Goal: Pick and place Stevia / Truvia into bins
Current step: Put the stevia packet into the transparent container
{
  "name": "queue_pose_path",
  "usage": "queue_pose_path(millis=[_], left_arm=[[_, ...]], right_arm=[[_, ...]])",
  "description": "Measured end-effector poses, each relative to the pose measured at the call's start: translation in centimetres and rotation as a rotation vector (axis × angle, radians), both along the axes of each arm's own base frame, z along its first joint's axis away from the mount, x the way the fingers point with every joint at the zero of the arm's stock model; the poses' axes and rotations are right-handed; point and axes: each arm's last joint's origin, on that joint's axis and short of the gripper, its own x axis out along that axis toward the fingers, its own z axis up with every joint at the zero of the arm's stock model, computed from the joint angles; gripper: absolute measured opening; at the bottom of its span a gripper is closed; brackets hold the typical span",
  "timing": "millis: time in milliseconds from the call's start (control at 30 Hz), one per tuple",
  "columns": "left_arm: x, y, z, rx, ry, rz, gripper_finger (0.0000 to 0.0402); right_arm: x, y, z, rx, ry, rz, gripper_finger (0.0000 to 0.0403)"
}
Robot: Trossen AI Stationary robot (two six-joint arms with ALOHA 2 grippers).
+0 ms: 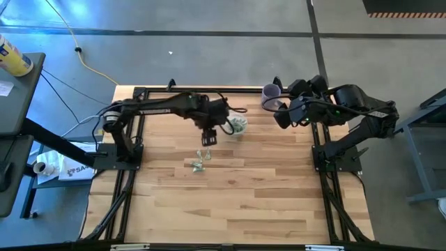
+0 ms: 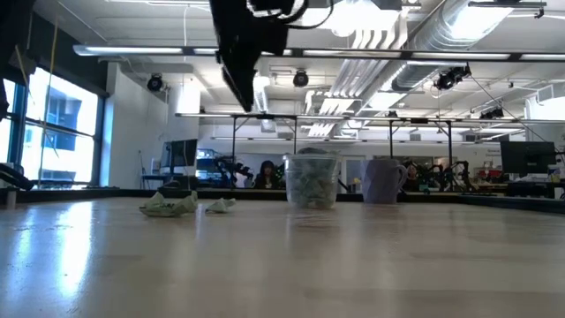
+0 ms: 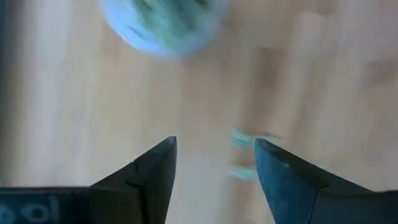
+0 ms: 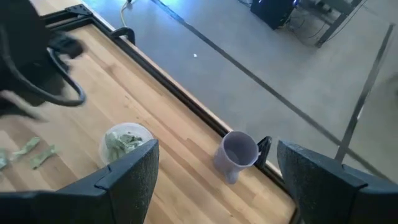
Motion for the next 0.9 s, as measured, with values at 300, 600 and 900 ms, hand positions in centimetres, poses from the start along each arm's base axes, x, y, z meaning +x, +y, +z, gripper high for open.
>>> queue_pose_path(millis=[300, 600, 900], left_arm=[[-0.6, -3.9, -5.4, -0.203, 0.06, 0.466, 0.0229], [-0.3, -5.5, -13.2, -0.166, -0.106, 0.678, 0.0219], [-0.8, -4.8, -16.4, -0.167, 0.006, 0.672, 0.0174]], right_arm=[[0.0, 0.0, 0.0, 0.003, -0.02, -0.02, 0.0314], [0.0, 0.0, 0.0, 0.008, -0.004, 0.0, 0.0314], [0.0, 0.0, 0.0, 0.008, -0.005, -0.002, 0.0314]])
